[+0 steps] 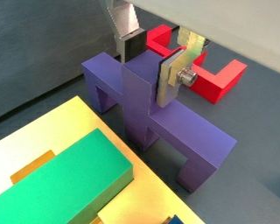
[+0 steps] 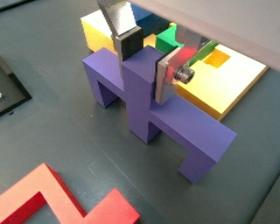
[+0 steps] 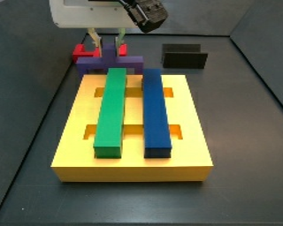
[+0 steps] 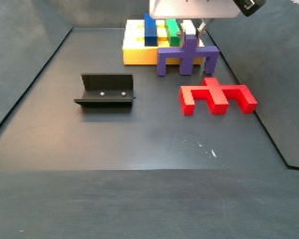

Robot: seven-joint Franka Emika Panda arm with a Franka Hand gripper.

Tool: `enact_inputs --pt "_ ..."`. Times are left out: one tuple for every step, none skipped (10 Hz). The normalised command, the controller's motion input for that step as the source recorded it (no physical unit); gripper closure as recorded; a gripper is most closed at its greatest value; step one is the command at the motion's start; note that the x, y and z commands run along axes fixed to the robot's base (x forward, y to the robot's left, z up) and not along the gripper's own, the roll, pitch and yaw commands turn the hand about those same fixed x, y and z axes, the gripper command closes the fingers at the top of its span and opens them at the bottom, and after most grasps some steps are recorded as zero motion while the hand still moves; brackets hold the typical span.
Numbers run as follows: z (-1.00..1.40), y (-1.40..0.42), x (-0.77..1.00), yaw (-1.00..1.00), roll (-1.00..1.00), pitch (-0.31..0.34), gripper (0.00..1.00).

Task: Pick up the purple object. Move up. Move to above the board. Insert the purple object.
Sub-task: Pick up the purple object, then move up.

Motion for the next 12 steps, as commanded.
enact_inputs --pt "0.00 0.00 0.00 0.00 0.00 0.000 1.00" --pt "0.00 0.00 0.00 0.00 0.00 0.000 1.00" --pt "0.00 0.00 0.00 0.00 0.00 0.000 1.00" --pt "0.00 0.00 0.00 0.00 0.00 0.000 1.00" --pt "0.00 0.00 0.00 0.00 0.00 0.000 1.00" --pt "0.00 0.00 0.00 0.00 0.00 0.000 1.00" --pt "0.00 0.00 0.00 0.00 0.00 0.000 1.00" --pt "0.00 0.00 0.00 0.00 0.00 0.000 1.00" --pt "0.83 0.00 0.00 0.00 0.00 0.000 1.00" --pt "0.82 -0.04 -0.01 0.01 0.00 0.008 1.00" --pt "0.56 -0.04 -0.05 0.01 -0.04 0.053 1.00" --pt "0.28 -0.01 -0.01 0.00 -0.07 0.037 1.00"
